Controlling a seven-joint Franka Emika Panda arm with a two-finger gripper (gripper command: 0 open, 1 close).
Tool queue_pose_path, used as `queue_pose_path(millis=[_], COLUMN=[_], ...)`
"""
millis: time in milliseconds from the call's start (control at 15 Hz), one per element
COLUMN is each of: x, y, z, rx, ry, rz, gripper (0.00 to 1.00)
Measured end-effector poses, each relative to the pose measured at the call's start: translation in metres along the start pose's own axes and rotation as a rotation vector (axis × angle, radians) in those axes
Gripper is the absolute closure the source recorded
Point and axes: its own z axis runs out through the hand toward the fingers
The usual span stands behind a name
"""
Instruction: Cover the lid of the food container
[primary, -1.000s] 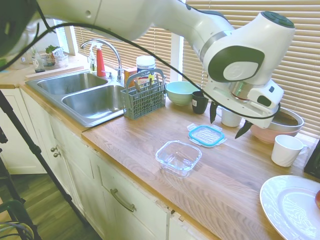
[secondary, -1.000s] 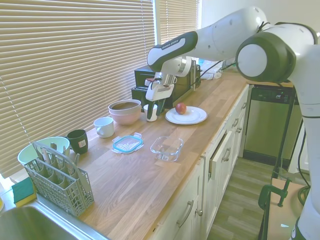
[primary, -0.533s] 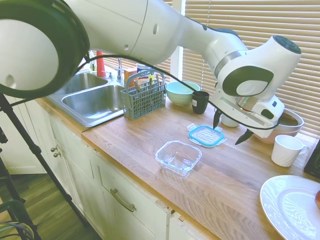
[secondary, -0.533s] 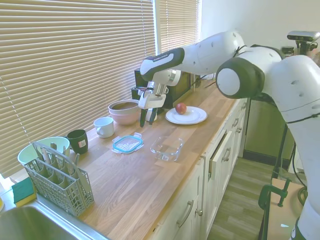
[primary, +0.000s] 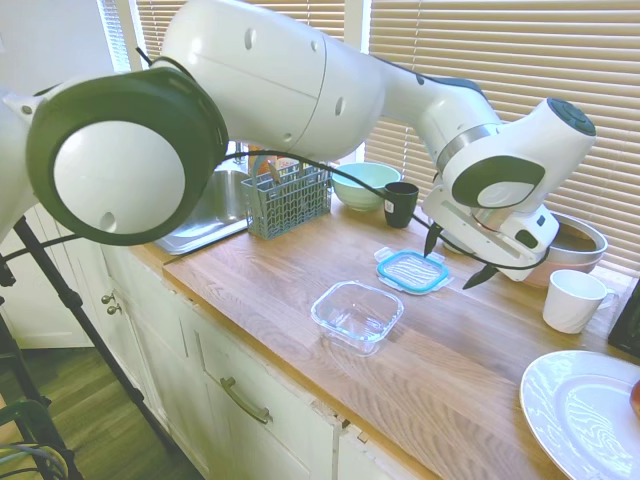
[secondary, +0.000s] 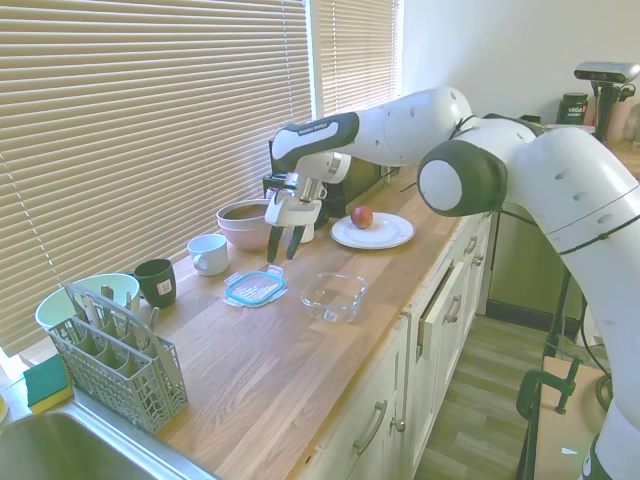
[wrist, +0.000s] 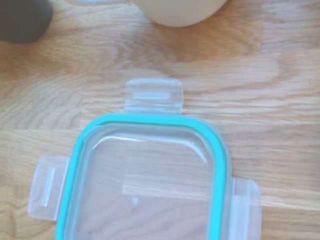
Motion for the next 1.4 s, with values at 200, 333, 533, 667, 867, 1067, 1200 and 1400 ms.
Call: queue_pose_path(millis=[200,333,533,667,867,1067,1200,1400], x=[0.004,0.007,0.012,0.012,0.01,0.009,0.009,0.009], y=[-0.001,0.002,0.004,0.0,-0.008,-0.012,-0.011,-0.011], z=[0.015,0.024,0.025,0.028,0.034,0.036,0.036,0.036], rx=[0.008,0.012,0.037,0.046,0.048,0.049,0.049,0.051], ry=[-0.017,-0.027,-0.043,-0.053,-0.068,-0.071,-0.072,-0.073], rz=[0.012,0.033,0.047,0.054,0.064,0.072,0.072,0.073], gripper=[0.0,0.0,0.0,0.0,0.0,0.0,0.0,1.0])
